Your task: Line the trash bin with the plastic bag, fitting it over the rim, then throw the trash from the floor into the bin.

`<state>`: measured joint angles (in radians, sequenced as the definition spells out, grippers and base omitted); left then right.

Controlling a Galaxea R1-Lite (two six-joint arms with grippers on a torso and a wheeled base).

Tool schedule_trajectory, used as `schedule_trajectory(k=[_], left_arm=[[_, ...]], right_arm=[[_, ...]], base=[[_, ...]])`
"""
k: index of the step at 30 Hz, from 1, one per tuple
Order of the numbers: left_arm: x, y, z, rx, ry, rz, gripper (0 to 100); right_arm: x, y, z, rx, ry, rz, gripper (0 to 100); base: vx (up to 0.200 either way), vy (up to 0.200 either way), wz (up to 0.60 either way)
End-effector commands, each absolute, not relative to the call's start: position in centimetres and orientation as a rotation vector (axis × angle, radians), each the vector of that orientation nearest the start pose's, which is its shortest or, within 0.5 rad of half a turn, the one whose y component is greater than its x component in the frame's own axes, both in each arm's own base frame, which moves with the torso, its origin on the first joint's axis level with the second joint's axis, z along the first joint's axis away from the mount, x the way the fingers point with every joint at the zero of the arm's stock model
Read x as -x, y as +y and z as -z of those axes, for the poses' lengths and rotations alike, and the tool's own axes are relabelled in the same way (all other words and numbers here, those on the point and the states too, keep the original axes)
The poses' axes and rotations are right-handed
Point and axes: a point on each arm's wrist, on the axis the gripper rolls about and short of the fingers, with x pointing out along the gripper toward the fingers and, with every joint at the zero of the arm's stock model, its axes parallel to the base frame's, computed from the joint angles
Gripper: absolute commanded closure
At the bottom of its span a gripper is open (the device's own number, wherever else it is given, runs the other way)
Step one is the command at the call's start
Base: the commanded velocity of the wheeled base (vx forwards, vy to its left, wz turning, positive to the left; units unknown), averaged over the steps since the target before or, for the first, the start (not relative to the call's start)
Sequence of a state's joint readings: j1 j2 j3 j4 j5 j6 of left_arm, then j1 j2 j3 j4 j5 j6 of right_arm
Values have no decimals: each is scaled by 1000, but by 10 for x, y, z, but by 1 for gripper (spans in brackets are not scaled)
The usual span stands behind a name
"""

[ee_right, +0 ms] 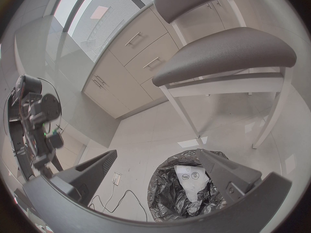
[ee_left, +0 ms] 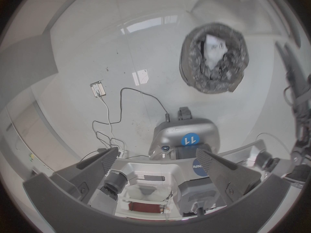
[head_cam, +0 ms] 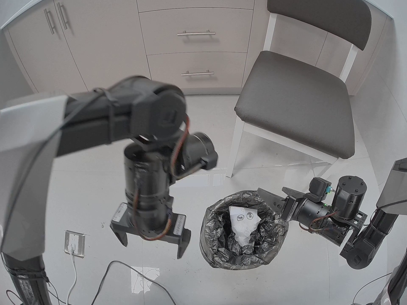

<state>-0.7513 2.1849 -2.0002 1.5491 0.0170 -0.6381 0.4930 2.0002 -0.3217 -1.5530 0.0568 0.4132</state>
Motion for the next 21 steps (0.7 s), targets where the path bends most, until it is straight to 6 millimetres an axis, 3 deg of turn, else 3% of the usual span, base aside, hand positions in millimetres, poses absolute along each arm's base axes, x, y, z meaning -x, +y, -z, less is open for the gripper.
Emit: schedule_trajectory(k=[1,3,6,7,9,13,14,16,21], left_arm=[[-229,-165,-266,74,1520,17,0],[-223,-158,-276,100,1493,22,0],[-187,-126,-316,181,1357,84,0],[-187,-126,-316,181,1357,84,0],[-154,-104,-341,230,1245,138,0],[-122,-77,-362,302,1118,169,0],[-122,-77,-362,302,1118,169,0],[-107,-61,-366,350,1054,155,0],[-76,-36,-344,373,955,132,0]], right_arm=[[-245,128,-94,-362,163,-525,0],[-245,126,-99,-361,145,-520,0],[-240,119,-116,-373,85,-518,0],[-240,119,-116,-373,85,-518,0],[-231,114,-134,-376,71,-516,0],[-217,104,-161,-383,30,-508,0],[-217,104,-161,-383,30,-508,0],[-204,92,-183,-391,-16,-493,0],[-165,59,-210,-385,-27,-417,0]], base=[[0,0,0],[0,0,0],[0,0,0],[0,0,0],[0,0,0],[0,0,0],[0,0,0],[0,0,0],[0,0,0]])
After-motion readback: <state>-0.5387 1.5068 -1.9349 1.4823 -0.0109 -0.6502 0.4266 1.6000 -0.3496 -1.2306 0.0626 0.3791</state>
